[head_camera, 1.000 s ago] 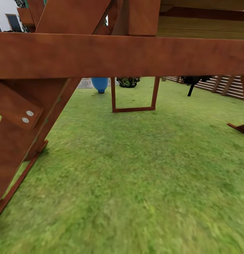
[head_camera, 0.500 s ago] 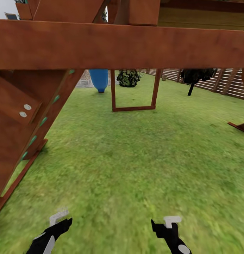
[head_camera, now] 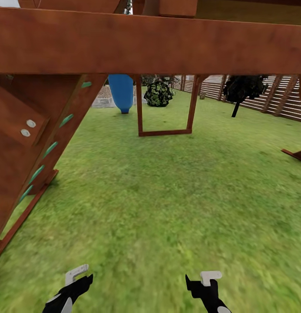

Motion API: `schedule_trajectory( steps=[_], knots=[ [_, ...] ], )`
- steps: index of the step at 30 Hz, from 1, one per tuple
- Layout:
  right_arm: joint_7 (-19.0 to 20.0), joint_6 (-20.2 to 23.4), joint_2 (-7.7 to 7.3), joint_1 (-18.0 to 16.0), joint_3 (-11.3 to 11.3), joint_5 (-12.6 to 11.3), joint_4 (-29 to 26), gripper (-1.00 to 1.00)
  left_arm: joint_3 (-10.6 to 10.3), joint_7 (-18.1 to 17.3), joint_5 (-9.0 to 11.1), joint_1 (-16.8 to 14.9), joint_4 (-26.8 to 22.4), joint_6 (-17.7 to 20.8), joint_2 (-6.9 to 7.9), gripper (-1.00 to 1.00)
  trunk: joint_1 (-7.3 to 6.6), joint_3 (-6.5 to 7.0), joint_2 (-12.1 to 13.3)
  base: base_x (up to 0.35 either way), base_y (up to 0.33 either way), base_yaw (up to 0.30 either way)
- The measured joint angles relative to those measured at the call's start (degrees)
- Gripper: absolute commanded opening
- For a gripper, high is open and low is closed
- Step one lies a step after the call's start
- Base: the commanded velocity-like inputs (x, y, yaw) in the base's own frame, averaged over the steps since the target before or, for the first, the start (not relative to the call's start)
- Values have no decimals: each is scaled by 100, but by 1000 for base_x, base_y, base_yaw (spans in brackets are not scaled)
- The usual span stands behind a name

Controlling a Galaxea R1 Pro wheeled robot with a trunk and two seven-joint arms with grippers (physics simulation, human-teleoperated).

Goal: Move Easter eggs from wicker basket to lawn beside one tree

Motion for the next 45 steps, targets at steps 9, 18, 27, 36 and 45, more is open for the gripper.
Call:
schedule_trajectory(
  steps=[9, 18, 27, 36, 45],
  knots=[
    [0, 8, 2, 0, 0, -2, 2, 100, -7, 0, -8, 0, 7, 1, -2, 100, 198, -162, -361, 7, 0, 0],
    [0, 9, 7, 0, 0, -1, 2, 100, -7, 0, -18, 0, 8, 6, -8, 100, 392, -323, -722, 305, 0, 0],
    [0, 9, 7, 0, -8, -6, 2, 100, 0, 0, 7, 0, 119, 0, -2, 100, 593, -485, -1083, 152, 0, 0],
    [0, 9, 7, 0, -9, -9, 11, 100, 0, 0, 0, 0, 143, 0, -2, 100, 791, -646, -1444, 3, 0, 0],
    [0, 4, 7, 0, -9, -6, 2, 100, -7, 0, -9, -1, 149, -1, -7, 100, 989, -803, -1805, 0, 0, -25]
  ],
)
